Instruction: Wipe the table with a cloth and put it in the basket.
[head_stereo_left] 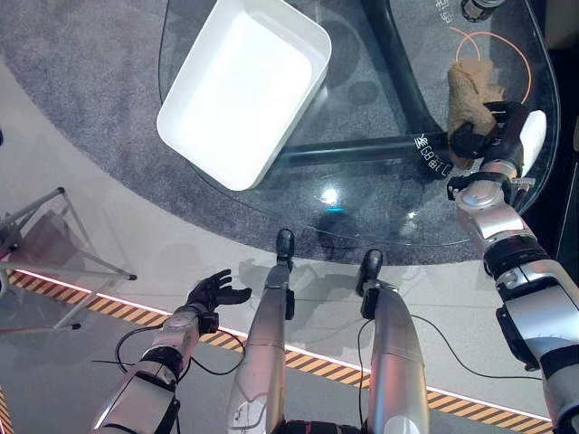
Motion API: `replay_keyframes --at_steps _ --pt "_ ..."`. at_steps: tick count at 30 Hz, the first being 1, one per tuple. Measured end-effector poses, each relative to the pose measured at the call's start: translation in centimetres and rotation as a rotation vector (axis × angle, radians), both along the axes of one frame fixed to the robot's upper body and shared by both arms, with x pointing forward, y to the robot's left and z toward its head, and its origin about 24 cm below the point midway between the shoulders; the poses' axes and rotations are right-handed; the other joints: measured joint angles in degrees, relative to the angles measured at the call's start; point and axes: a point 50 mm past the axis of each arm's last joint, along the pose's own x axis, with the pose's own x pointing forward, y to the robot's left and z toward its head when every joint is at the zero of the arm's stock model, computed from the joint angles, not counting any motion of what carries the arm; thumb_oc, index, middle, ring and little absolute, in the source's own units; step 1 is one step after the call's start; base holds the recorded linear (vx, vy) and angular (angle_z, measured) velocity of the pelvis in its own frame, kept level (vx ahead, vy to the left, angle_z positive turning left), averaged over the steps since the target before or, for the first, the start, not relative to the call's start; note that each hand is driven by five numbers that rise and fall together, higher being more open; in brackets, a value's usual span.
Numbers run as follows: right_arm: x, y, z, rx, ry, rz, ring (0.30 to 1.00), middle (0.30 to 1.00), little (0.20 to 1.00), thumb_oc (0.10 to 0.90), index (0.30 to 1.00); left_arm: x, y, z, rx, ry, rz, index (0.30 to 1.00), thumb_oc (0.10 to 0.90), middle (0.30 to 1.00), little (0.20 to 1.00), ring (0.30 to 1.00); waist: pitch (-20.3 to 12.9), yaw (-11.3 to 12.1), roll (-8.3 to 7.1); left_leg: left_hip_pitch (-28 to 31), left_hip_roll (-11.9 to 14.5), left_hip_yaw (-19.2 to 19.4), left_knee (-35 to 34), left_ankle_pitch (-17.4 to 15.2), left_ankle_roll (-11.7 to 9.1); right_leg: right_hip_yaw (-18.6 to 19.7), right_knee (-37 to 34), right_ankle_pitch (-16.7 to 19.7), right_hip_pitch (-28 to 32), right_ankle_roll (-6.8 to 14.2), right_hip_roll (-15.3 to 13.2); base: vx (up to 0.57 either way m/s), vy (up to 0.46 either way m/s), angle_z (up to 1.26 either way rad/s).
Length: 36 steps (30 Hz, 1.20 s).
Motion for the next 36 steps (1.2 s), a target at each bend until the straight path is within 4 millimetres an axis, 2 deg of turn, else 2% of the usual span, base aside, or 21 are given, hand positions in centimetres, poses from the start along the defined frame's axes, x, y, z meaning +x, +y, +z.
replay_keyframes --at_steps 9,15,18,23,28,36 --pt "0.3 1.1 0.2 -0.122 0.075 0.143 0.300 0.300 0.200 0.100 0.300 0.0 0.0 0.0 -0.002 -0.001 -0.001 0.900 0.800 0.900 0.900 0.900 0.0 0.0 0.01 0.4 0.1 0.0 -0.1 0.2 0.1 0.0 0.6 -0.4 0.1 -0.3 0.0 0.02 -0.002 0.00" --pt "0.5 4.6 0.6 -0.256 0.136 0.376 0.300 0.300 0.200 0.100 0.300 -0.2 0.0 -0.1 0.000 0.003 -0.002 0.900 0.800 0.900 0.900 0.900 0.0 0.0 0.02 1.3 0.5 0.0 -1.6 1.0 -0.2 -0.1 0.5 -0.5 0.2 -0.7 0.4 0.01 -0.005 -0.01" --pt "0.4 7.0 0.5 -0.317 0.174 0.520 0.300 0.300 0.200 0.100 0.300 -0.1 -0.1 -0.1 0.001 0.000 -0.007 0.900 0.800 0.900 0.900 0.900 0.0 0.2 0.02 1.4 0.6 0.0 -1.7 1.1 -0.4 -0.1 0.5 -0.5 0.3 -0.7 0.5 0.00 0.000 0.00" --pt "-0.2 9.9 -0.1 -0.423 0.234 0.692 0.300 0.300 0.200 0.100 0.300 0.1 -0.3 0.1 -0.005 -0.007 -0.011 0.900 0.800 0.900 0.900 0.900 0.0 0.8 0.02 1.5 0.5 0.0 -1.7 1.1 -0.4 -0.2 0.5 -0.5 0.4 -0.7 0.4 0.00 0.000 0.00" --pt "-0.6 10.8 -0.8 -0.467 0.281 0.769 0.300 0.300 0.200 0.100 0.300 0.0 -0.2 0.1 0.006 -0.002 -0.016 0.900 0.800 0.900 0.900 0.900 0.0 1.3 0.02 1.9 0.5 0.0 -1.9 1.1 -0.4 -0.2 0.6 -0.5 0.7 -0.7 0.3 0.00 0.000 0.00" --pt "-1.1 11.8 -1.3 -0.537 0.343 0.850 0.300 0.300 0.200 0.100 0.300 0.0 -0.2 0.1 0.006 -0.001 -0.015 0.900 0.800 0.900 0.900 0.900 0.0 0.6 -0.01 1.9 0.5 0.0 -2.0 1.1 -0.3 -0.2 0.5 -0.5 0.7 -0.7 0.3 0.00 0.000 0.00"
